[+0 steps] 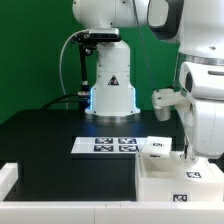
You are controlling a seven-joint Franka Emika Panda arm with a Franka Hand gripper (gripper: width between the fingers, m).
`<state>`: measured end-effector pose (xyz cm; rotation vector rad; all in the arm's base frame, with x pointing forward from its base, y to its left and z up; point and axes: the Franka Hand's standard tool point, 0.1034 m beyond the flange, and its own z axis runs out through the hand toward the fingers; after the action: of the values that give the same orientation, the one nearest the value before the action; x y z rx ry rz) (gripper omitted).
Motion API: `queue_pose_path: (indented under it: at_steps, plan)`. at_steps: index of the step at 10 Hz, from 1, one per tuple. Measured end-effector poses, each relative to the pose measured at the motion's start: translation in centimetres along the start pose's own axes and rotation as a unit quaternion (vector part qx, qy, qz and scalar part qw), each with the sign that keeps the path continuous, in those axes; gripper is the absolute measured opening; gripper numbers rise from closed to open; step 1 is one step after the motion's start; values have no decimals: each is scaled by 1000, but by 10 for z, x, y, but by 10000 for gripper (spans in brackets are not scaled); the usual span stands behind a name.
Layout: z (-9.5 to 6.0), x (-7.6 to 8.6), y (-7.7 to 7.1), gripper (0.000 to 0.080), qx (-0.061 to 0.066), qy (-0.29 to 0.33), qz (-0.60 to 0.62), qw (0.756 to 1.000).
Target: Assemble cabinet
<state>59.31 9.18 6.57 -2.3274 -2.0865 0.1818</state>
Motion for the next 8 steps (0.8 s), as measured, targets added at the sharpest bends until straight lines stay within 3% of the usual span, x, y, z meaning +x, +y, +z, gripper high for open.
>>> queue_pose_path:
  at_steps: [3,4,5,6,7,8]
  plan:
    - [0,0,0,64,3,-1,0,1000]
    - [1,-1,0,129,3,-1,0,1000]
    - [-2,-1,0,129,2,-3,-2,1000]
    - [-15,-1,0,325,-4,-4,-4,1000]
    - [-26,-3,-5,461,-9,-5,-4,1000]
    - [-32,-9,-13,461,-14,-5,-1,1000]
